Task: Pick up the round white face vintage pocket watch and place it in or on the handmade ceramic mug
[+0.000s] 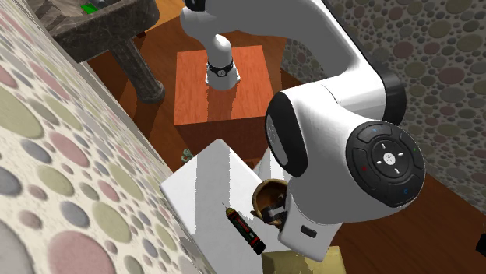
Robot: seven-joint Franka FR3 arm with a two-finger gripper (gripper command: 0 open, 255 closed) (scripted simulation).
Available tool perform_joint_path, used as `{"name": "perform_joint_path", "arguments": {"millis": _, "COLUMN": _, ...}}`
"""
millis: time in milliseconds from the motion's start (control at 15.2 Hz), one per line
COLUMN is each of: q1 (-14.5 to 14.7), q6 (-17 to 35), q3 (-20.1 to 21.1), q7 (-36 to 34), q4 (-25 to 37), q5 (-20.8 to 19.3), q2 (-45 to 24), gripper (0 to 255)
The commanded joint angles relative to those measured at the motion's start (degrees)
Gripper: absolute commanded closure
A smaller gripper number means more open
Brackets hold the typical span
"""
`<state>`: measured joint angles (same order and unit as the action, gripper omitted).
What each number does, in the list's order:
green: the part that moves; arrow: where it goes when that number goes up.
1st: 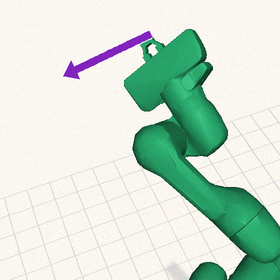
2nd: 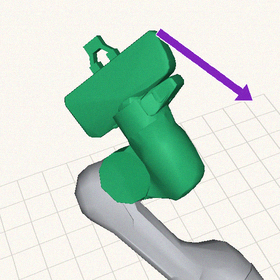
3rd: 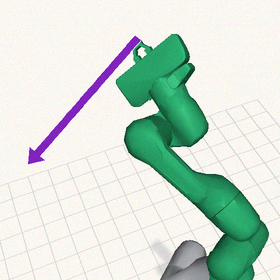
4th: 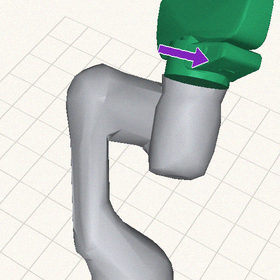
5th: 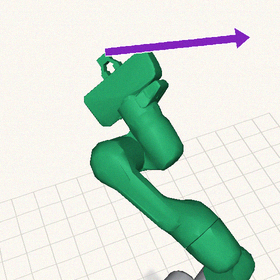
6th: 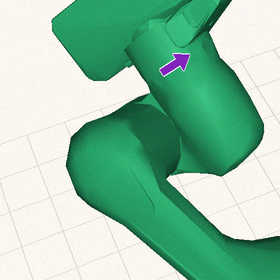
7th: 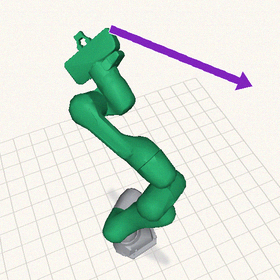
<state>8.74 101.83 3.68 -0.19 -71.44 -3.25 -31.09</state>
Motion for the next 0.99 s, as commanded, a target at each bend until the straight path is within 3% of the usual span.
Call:
{"name": "perform_joint_path", "arguments": {"millis": 0, "q1": 0.0, "q6": 0.0, "q3": 0.0, "q7": 0.0, "q4": -0.01, "q5": 0.0, "q2": 0.0, "gripper": 0}}
{"name": "perform_joint_path", "arguments": {"millis": 198, "q1": 0.0, "q6": 0.0, "q3": 0.0, "q7": 0.0, "q4": 0.0, "q5": 0.0, "q2": 0.0, "gripper": 0}}
{"name": "perform_joint_path", "arguments": {"millis": 462, "q1": 0.31, "q6": -7.91, "q3": 0.03, "q7": 0.14, "q4": 8.92, "q5": -0.01, "q2": -1.0, "gripper": 0}}
{"name": "perform_joint_path", "arguments": {"millis": 924, "q1": 0.31, "q6": -7.91, "q3": 0.03, "q7": 0.14, "q4": 8.92, "q5": -0.01, "q2": -1.01, "gripper": 0}}
